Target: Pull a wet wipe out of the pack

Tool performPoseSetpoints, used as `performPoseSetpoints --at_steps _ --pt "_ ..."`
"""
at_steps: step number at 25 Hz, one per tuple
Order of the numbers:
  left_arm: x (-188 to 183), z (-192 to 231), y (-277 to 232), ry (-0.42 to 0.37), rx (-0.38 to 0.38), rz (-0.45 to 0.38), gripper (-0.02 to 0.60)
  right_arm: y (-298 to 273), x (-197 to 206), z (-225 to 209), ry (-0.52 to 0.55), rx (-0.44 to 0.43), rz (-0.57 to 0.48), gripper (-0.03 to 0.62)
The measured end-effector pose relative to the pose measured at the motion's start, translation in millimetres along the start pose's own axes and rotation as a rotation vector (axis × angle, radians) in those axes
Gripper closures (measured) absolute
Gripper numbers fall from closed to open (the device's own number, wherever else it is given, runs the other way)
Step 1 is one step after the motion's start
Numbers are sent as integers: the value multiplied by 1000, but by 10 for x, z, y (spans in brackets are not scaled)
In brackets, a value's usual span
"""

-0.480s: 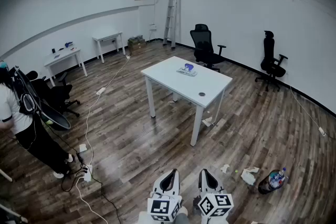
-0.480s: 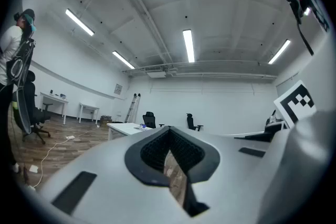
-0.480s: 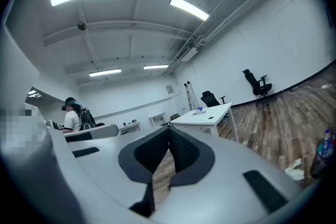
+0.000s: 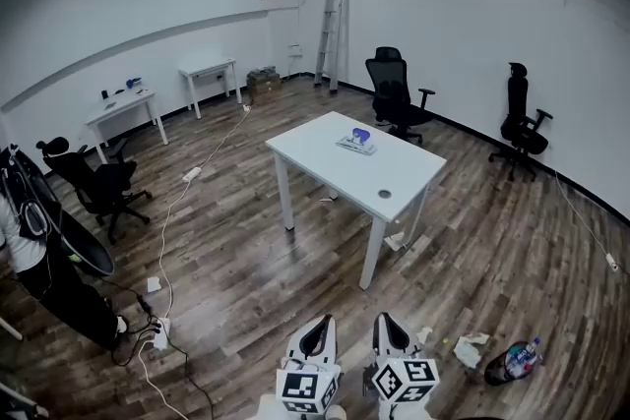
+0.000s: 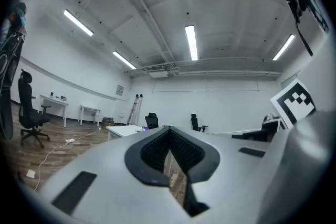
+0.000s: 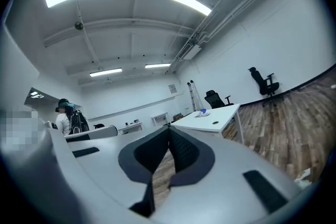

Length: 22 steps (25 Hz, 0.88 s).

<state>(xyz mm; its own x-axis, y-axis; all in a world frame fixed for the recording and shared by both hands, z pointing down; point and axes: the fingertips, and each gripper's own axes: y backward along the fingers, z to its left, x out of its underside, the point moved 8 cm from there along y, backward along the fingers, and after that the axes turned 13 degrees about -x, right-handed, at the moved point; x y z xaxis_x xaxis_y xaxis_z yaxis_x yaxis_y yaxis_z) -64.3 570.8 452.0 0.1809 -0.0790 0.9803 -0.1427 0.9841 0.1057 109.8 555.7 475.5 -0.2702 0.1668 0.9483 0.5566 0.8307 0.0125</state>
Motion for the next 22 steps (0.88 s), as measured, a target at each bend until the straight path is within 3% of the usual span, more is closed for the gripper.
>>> performPoseSetpoints --at_steps 8,22 --pt "101 -103 -601 6 -5 -2 585 -367 -89 -440 -1 -5 20 585" --pt "229 -35 -1230 7 -12 15 585 -827 -144 -886 -26 17 31 585"
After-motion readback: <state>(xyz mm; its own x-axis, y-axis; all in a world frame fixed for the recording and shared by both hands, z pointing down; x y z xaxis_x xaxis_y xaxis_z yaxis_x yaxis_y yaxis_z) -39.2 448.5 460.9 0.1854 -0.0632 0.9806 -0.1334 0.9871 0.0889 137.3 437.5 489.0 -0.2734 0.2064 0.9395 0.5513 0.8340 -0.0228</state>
